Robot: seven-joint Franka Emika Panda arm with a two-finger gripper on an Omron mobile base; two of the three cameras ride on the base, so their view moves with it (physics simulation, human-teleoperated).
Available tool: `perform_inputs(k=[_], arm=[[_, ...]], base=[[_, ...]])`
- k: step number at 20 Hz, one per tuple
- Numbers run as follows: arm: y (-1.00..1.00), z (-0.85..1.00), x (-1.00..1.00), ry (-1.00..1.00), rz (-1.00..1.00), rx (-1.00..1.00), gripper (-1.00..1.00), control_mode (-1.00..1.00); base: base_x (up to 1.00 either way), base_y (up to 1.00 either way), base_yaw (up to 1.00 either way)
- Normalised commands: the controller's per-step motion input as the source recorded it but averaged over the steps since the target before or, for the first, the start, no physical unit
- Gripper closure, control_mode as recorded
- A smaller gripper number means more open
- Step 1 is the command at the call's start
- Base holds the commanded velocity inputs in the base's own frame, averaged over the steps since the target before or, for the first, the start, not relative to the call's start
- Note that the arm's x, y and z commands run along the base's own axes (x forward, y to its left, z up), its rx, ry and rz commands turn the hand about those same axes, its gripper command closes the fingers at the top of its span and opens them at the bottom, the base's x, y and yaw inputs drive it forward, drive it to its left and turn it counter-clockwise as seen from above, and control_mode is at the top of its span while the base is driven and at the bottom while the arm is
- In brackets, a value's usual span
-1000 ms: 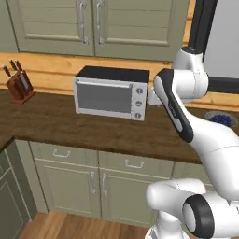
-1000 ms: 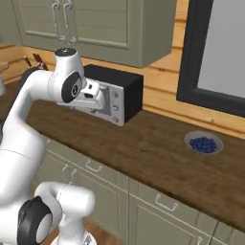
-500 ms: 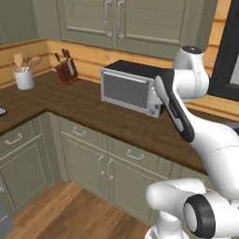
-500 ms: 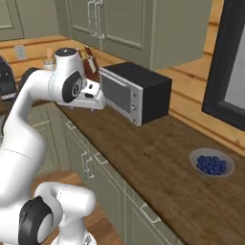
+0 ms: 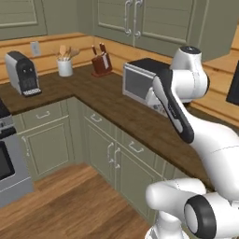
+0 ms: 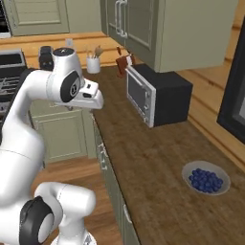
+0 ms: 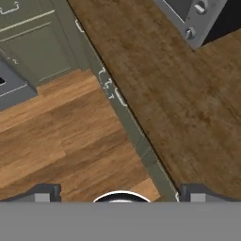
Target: Take a straw from the drawer in front and place it inside the glass cup on the dining counter.
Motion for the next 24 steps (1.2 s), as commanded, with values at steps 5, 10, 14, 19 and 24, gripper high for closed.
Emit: perform_inputs(k=[5,10,14,19,24], arm=[[-0.35,-0.15,0.0,0.0,0.21,0.0,-1.0,-1.0],[0.16,-0.21,0.0,0.0,0.14,-0.06,-1.0,-1.0],[0.76,-0.34,0.0,-0.01,0.01,-0.25,-1.0,-1.0],[0.85,-0.51,0.02,0.0,0.0,-0.33,-1.0,-1.0],[0.75,-0.67,0.16,0.0,0.0,-0.36,-1.0,-1.0]], base=[[0.0,-0.33,0.17],[0.0,0.0,0.0],[0.0,0.0,0.0],[0.0,0.0,0.0],[0.0,0.0,0.0]])
